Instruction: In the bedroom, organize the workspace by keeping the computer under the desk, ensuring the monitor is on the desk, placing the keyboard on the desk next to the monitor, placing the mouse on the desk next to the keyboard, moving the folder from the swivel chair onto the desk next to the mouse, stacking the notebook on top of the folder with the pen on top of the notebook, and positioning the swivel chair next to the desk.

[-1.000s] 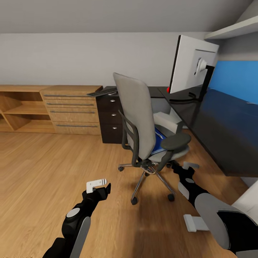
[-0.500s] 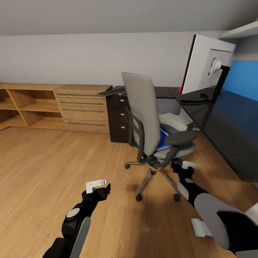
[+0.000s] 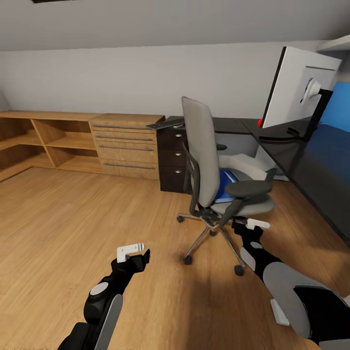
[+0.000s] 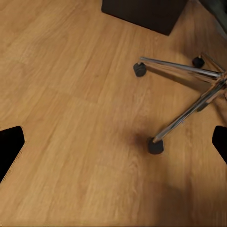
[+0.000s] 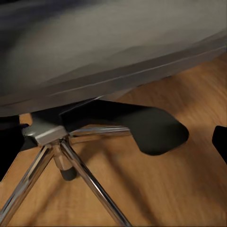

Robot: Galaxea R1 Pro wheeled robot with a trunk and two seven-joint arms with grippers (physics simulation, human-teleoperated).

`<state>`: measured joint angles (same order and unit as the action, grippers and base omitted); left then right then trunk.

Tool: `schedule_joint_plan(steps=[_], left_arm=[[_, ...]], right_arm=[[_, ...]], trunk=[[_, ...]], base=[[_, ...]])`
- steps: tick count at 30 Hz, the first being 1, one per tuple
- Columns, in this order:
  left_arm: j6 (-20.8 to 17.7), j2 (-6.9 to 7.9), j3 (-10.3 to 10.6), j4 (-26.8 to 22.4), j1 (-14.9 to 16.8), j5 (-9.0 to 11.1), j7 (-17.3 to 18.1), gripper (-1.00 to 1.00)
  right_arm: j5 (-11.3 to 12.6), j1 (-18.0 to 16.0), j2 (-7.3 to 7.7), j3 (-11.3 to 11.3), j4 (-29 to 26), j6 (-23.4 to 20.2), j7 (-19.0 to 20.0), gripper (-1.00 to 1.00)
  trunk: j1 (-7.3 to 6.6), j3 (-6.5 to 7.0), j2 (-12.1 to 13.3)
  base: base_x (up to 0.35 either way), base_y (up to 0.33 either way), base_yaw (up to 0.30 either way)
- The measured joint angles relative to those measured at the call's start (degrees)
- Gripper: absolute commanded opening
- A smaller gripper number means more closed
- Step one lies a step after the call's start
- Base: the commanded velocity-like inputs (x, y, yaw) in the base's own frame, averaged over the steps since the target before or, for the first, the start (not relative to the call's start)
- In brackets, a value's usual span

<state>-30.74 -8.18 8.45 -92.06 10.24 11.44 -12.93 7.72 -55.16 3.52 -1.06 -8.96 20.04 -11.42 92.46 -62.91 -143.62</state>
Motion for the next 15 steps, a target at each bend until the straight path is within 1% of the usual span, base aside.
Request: schedule_joint_plan(steps=[5, 9, 15], left_arm=[[0.00, 0.00, 0.00, 0.01, 0.00, 0.00, 0.00, 1.00], [0.00, 0.00, 0.00, 0.04, 0.00, 0.00, -0.01, 1.00], [0.00, 0.00, 0.00, 0.06, 0.00, 0.00, 0.00, 1.00]], right_arm=[[0.00, 0.01, -0.11, 0.07, 0.05, 0.00, 0.00, 1.00], [0.02, 0.02, -0.64, 0.07, 0.08, 0.00, 0.01, 1.00], [-0.13, 0.03, -0.94, 0.14, 0.05, -0.01, 0.04, 1.00]], trunk=[[0.00, 0.00, 0.00], [0.00, 0.00, 0.00], [0.00, 0.00, 0.00]], base=[[0.000, 0.000, 0.221], [0.000, 0.000, 0.231], [0.000, 0.000, 0.237]])
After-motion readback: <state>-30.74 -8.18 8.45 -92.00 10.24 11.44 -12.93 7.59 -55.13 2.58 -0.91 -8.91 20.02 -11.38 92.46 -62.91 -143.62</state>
